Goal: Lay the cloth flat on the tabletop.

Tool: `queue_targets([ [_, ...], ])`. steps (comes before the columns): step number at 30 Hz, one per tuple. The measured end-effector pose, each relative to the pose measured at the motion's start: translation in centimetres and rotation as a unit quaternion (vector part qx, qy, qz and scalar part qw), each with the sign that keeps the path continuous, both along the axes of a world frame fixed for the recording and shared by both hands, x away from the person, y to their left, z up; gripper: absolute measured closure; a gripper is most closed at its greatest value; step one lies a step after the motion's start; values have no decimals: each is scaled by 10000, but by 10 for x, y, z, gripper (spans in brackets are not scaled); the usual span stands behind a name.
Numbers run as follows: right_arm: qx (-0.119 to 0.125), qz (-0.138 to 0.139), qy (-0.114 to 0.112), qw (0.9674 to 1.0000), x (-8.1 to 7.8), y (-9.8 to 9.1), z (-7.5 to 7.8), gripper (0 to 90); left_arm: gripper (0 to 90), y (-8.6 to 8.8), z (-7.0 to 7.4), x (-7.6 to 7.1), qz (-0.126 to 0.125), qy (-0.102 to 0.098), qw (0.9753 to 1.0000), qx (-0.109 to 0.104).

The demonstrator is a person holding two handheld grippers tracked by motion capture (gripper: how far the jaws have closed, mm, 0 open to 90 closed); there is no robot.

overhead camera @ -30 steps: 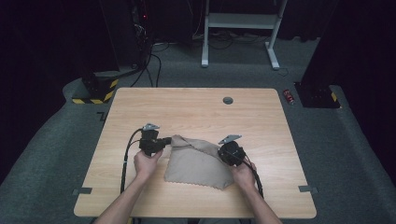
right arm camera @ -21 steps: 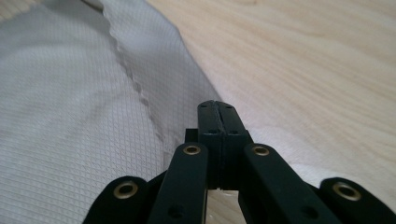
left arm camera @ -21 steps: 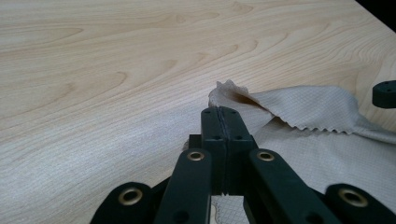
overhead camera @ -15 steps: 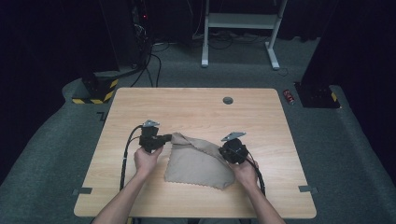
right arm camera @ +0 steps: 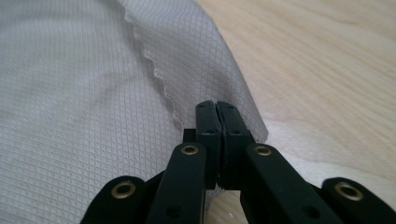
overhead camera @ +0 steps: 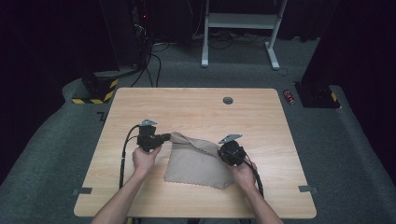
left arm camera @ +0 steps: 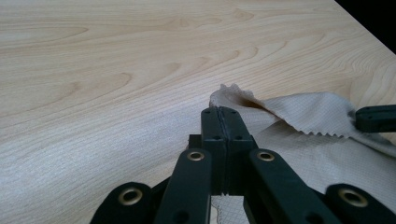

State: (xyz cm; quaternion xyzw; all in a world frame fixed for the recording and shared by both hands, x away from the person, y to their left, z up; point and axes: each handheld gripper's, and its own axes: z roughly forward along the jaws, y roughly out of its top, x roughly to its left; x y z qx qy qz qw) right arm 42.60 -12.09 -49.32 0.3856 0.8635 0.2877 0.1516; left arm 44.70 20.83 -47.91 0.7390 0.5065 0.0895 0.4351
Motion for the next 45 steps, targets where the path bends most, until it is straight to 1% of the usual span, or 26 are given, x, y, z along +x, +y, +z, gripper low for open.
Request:
queue_targets([
  [1, 34, -1, -35, 10000, 0, -1, 3, 882, 897, 1, 1, 0, 0, -8, 10000, -2],
  [3, 52, 6, -66, 10000, 1, -1, 10, 882, 897, 1, 2, -1, 31, -4, 10000, -92],
  [4, 78, 29, -99, 9999, 2, -1, 13, 882, 897, 2, 3, -1, 33, -20, 9999, -102],
  [7, 137, 47, -86, 9999, 4, -1, 17, 882, 897, 3, 4, -1, 43, -19, 9999, -139],
  [10, 176, 35, -55, 9998, 7, 0, 18, 881, 897, 4, 3, 0, 69, -2, 9998, -183],
  [11, 188, 10, -22, 9998, 8, 0, 18, 879, 897, 4, 4, 1, 54, 27, 9999, -139],
  [12, 180, -16, 17, 9998, 9, 0, 17, 876, 897, 3, 4, 2, 27, -2, 10000, -77],
  [14, 126, -72, 174, 9997, 13, 0, 12, 858, 897, 0, 7, 5, 9, -12, 10000, -49],
  [15, 81, -112, 175, 9998, 14, -1, 9, 838, 897, -1, 8, 7, -7, -37, 10000, -20],
  [16, 88, -120, 164, 9998, 14, -1, 8, 822, 897, -2, 8, 8, 16, -64, 10000, -49],
  [17, 122, -121, 165, 9997, 13, -1, 7, 811, 897, -2, 7, 8, 22, -35, 10000, -68],
  [19, 141, -68, 85, 9998, 9, 0, 5, 803, 897, -3, 3, 10, 37, 31, 10000, -50],
  [21, 134, 58, 16, 9999, 5, 4, 4, 789, 897, -4, 0, 12, 9, 83, 10000, 6],
  [23, 73, 161, -43, 9998, 4, 9, 2, 749, 897, -5, 0, 12, 11, 66, 10000, -12],
  [25, 87, 165, -50, 9998, 5, 13, -1, 717, 897, -6, 0, 12, 39, 55, 9999, -74],
  [28, 123, 181, -70, 9997, 7, 19, -4, 659, 897, -5, 0, 13, 23, 58, 9999, -78],
  [29, 110, 218, -98, 9997, 8, 22, -6, 654, 897, -5, 0, 13, 29, 52, 10000, -72],
  [31, 44, 212, -78, 9997, 9, 25, -9, 650, 897, -4, 0, 13, 25, 71, 9999, -111],
  [33, -64, 243, -62, 9997, 11, 27, -14, 665, 897, -3, 2, 12, 18, 41, 9999, -147],
  [37, -168, 221, -161, 9995, 12, 26, -13, 808, 897, -2, 4, 10, -8, 37, 9999, -149],
  [39, -173, 188, -167, 9995, 14, 24, -13, 854, 897, -2, 4, 10, -8, 34, 9999, -154],
  [41, -134, 149, -186, 9996, 14, 22, -11, 877, 897, -1, 4, 11, -7, 37, 9999, -168],
  [45, 110, 19, -178, 9998, 15, 15, -6, 870, 897, -1, 4, 11, -16, 49, 9998, -168],
])
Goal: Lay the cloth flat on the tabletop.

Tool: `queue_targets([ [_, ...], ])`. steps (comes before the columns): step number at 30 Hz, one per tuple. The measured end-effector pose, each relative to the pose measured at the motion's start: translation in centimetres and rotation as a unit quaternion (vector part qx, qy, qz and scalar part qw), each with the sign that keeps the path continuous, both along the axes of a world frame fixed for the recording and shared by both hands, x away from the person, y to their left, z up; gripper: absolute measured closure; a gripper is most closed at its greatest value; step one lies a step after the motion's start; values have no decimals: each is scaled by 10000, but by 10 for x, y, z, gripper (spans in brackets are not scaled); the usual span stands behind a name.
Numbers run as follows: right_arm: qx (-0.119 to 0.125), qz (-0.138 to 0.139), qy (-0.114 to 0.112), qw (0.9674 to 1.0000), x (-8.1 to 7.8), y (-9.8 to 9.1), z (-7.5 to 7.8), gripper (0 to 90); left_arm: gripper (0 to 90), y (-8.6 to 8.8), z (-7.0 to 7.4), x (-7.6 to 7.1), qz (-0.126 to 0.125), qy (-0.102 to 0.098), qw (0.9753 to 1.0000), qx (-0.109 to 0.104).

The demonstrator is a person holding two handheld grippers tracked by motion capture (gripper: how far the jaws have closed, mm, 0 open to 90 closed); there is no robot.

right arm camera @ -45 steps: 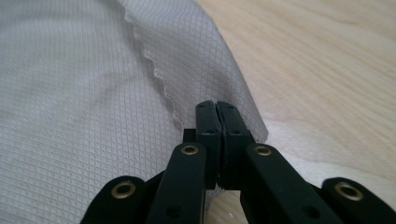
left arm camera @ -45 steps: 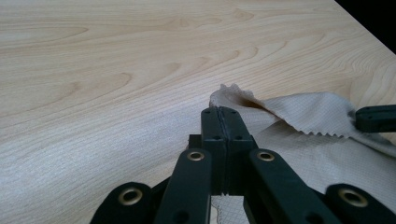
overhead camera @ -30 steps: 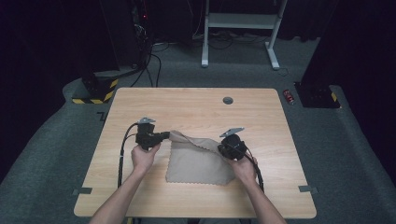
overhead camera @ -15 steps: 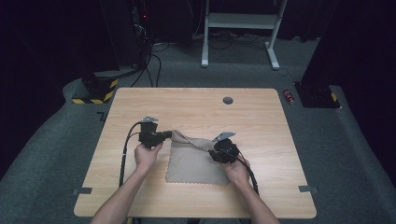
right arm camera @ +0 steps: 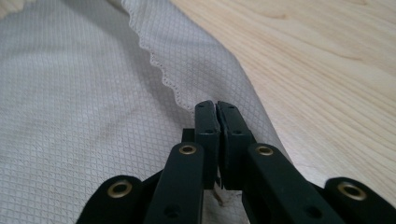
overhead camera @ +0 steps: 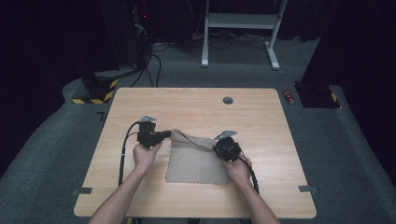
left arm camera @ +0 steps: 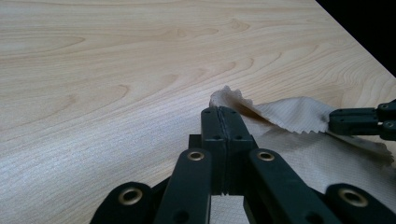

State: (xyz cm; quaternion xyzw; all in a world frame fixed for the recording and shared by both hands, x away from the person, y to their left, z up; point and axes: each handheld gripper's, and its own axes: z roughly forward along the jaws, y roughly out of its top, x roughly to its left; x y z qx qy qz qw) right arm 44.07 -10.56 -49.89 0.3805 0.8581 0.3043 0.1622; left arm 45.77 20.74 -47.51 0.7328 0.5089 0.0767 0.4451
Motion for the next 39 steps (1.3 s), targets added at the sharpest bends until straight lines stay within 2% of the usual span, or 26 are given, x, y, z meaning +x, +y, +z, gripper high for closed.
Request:
queue_targets([
  [3, 82, -43, 27, 10000, 1, -5, 3, 864, 897, -2, -1, 1, 24, -1, 10000, -23],
  [7, 43, -59, 45, 10000, 5, -5, 7, 867, 897, -5, -4, 2, 3, 34, 10000, -30],
  [10, 103, -58, 64, 9999, 7, -4, 10, 868, 897, -5, -4, 3, 10, 18, 10000, -40],
  [12, 172, -147, 97, 9997, 10, -6, 11, 885, 897, -5, -4, 3, 41, 13, 10000, -45],
  [16, 116, -325, 114, 9993, 15, -12, 7, 897, 897, -3, -7, 6, 73, 18, 10000, -28],
  [20, 184, -466, 26, 9987, 18, -16, 10, 897, 897, -4, -9, 7, 157, -38, 9999, -36],
  [24, 92, -499, -59, 9987, 26, -13, 17, 896, 897, -6, -13, 12, 237, -33, 9997, -60],
  [26, 33, -552, -7, 9985, 32, -13, 17, 896, 897, -6, -17, 15, 299, 2, 9995, -58],
  [30, 89, -743, 9, 9972, 43, -14, 16, 897, 897, -6, -24, 20, 417, 13, 9991, -4],
  [31, 86, -840, 34, 9964, 51, -14, 15, 897, 897, -6, -25, 23, 415, 82, 9991, 68],
  [32, 78, -952, -28, 9954, 59, -13, 14, 895, 897, -11, -26, 27, 369, 78, 9988, 298],
  [33, 29, -999, 35, 9950, 64, -12, 12, 893, 896, -13, -25, 29, 348, 45, 9986, 392],
  [34, -12, -1048, 49, 9945, 67, -11, 11, 891, 894, -15, -24, 29, 370, -49, 9984, 416],
  [36, -36, -1157, 4, 9933, 74, -10, 8, 876, 865, -18, -23, 32, 381, -70, 9978, 541],
  [37, -4, -1207, -10, 9927, 75, -10, 8, 851, 834, -19, -22, 33, 407, -106, 9969, 670],
  [39, 8, -1350, -24, 9908, 76, -13, 6, 793, 782, -16, -22, 33, 450, -86, 9964, 719],
])
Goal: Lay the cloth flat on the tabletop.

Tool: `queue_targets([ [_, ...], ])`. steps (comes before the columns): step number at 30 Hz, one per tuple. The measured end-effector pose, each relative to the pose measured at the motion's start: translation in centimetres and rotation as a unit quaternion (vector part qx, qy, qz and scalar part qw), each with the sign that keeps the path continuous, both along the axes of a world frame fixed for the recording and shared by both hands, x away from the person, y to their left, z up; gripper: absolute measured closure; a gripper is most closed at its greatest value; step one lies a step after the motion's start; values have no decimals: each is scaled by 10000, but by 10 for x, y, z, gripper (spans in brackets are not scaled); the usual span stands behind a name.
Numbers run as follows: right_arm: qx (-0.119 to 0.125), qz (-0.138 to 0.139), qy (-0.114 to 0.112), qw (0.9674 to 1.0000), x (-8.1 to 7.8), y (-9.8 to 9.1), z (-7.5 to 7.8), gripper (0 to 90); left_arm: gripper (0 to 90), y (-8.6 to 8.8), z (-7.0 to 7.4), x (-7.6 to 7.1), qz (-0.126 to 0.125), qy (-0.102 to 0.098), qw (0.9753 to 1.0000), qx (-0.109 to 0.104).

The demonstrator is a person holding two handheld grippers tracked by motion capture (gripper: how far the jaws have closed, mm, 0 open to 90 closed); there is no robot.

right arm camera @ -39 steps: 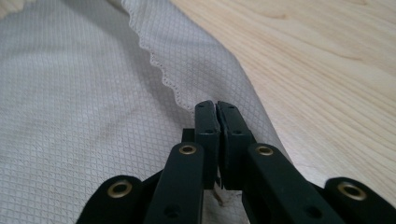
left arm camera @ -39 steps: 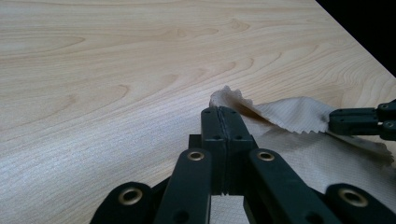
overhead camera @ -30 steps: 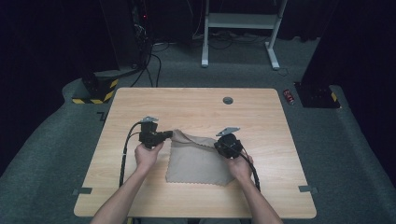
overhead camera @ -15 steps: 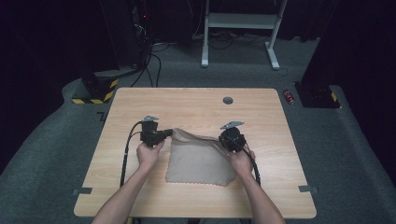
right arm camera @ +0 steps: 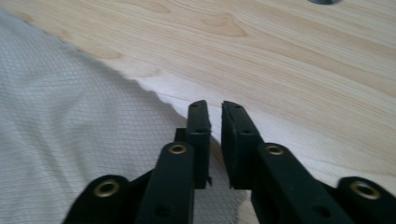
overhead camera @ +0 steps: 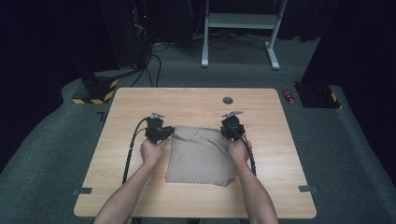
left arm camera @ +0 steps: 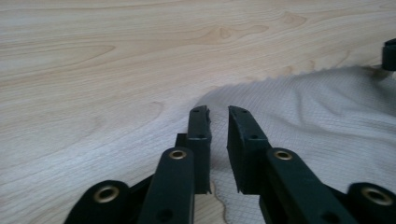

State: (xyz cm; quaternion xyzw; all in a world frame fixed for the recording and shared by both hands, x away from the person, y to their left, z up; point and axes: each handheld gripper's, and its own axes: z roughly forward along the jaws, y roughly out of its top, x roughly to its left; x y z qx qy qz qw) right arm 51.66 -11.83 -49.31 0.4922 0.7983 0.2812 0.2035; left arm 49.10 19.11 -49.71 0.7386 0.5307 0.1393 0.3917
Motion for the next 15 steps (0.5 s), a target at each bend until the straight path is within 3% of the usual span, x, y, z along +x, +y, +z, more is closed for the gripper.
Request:
queue_targets([
  [5, 36, -46, -55, 10000, -6, -10, 4, 769, 705, 5, 3, -7, 31, 2, 10000, 20],
  [6, 215, 93, -109, 9997, -16, -15, 9, 776, 664, 5, 6, -12, -55, -22, 10000, 13],
  [9, 196, 279, -97, 9994, -30, -16, 10, 774, 626, 1, 9, -30, -367, -3, 9993, 85],
  [11, 216, 403, -50, 9989, -45, -18, 8, 764, 590, -5, 9, -47, -634, -2, 9976, 282],
  [15, 286, 542, -57, 9981, -69, -22, 6, 734, 575, -9, 5, -74, -936, 67, 9945, 459],
])
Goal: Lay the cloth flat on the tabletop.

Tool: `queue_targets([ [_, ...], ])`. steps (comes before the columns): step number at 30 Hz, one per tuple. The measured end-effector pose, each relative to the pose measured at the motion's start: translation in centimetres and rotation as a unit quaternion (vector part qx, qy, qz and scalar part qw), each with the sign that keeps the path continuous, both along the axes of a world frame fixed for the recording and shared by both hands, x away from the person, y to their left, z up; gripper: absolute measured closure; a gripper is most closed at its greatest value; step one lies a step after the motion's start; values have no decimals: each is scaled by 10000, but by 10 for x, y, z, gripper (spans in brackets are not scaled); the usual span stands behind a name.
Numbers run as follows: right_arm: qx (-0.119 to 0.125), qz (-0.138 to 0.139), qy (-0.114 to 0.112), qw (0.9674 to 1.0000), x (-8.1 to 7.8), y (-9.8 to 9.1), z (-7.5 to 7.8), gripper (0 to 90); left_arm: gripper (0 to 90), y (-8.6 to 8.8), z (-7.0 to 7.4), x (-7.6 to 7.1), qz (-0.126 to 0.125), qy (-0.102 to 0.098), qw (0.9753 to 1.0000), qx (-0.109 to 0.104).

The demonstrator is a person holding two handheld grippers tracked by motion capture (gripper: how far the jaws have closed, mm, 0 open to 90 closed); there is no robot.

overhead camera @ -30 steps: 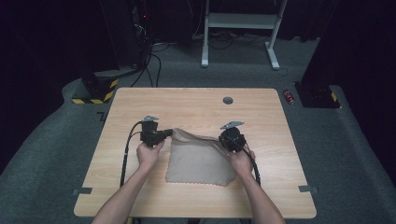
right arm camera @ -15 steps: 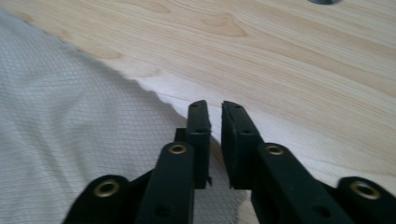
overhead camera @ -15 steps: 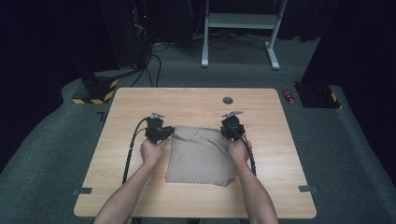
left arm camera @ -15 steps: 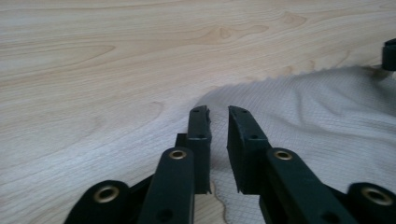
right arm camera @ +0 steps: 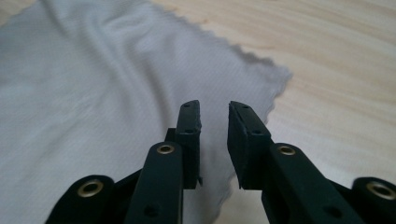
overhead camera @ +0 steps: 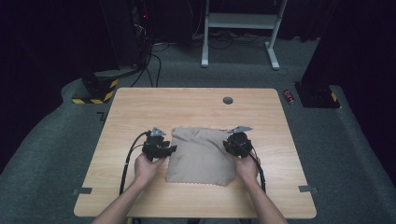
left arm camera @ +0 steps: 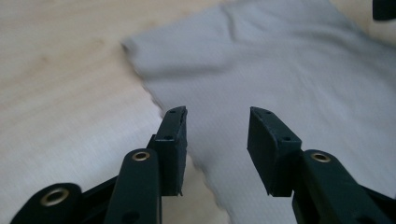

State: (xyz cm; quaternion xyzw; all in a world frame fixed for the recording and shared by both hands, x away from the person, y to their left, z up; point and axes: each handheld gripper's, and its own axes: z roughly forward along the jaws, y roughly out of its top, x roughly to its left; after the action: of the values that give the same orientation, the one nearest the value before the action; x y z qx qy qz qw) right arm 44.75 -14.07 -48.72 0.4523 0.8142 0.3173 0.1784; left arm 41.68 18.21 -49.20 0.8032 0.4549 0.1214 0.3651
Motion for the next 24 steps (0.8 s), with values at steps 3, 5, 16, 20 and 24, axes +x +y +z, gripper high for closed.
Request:
queue_targets([
  [3, 105, 98, 48, 9999, -16, -2, 0, 719, 576, -1, -3, -17, -164, 47, 9997, 147],
  [5, 97, 185, 41, 9998, -26, -2, -1, 718, 591, -1, -4, -27, -243, 69, 9995, 184],
  [16, -132, 410, 201, 9989, -53, -2, -21, 735, 771, 1, -18, -50, -554, 26, 9967, 598],
  [20, -162, 435, 143, 9988, -62, -13, -23, 733, 878, 7, -19, -54, -632, 59, 9968, 494],
  [24, -293, 416, 130, 9986, -67, -18, -21, 715, 900, 9, -17, -58, -666, 129, 9959, 599],
])
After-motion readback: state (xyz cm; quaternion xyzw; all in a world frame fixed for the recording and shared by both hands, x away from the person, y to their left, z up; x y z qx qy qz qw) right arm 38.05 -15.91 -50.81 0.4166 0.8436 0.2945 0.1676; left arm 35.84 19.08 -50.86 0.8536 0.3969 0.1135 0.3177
